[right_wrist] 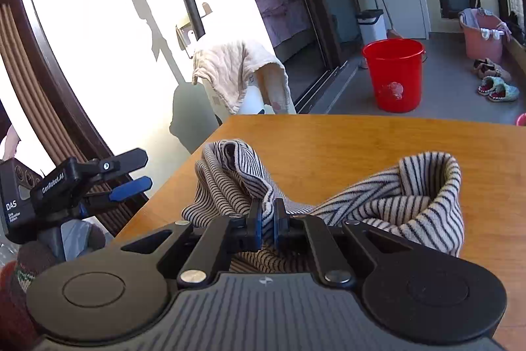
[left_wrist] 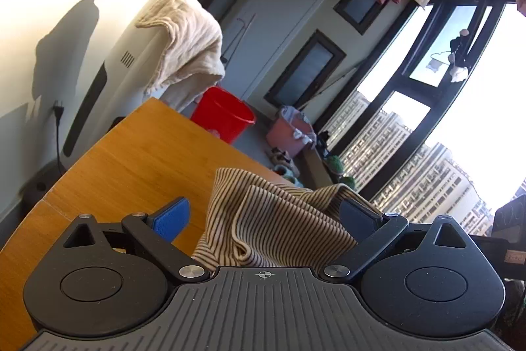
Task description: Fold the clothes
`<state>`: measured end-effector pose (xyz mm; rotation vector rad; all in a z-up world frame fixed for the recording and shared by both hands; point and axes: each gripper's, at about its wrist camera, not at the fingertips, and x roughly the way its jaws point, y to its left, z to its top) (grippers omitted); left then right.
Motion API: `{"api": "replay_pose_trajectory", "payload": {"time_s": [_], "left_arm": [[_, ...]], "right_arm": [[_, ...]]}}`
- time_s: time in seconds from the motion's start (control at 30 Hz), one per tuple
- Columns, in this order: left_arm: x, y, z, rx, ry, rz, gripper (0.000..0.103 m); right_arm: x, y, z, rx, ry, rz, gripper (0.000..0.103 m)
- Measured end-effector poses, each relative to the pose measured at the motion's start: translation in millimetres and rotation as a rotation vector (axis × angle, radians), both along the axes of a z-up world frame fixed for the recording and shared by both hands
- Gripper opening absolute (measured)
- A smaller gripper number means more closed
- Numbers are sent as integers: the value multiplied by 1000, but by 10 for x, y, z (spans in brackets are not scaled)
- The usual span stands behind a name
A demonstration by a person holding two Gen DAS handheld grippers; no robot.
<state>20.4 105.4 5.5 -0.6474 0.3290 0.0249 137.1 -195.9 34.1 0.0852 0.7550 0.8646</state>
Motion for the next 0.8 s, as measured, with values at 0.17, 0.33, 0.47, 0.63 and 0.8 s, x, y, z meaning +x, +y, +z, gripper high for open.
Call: {"api": "replay_pose_trajectory", "payload": {"time_s": [0.17, 0.33, 0.47, 0.63, 0.8], "left_arm": [[70, -123, 278, 94, -22, -43, 103], [157, -577, 264, 352, 75, -87, 69], [103, -589, 19, 405, 184, -55, 55], [-46, -529, -174, 377, 216, -49, 55], [-110, -654, -156, 455, 217, -40, 56]], "right_arm": [[-474, -118, -472, 10, 29, -61, 6], [-595, -183, -422, -12, -18, -83, 5], [-846, -309, -223, -15, -123, -46, 16], [-1066, -444, 270, 95, -337, -79, 44], [-766, -371, -19, -90, -260, -210, 48]]}}
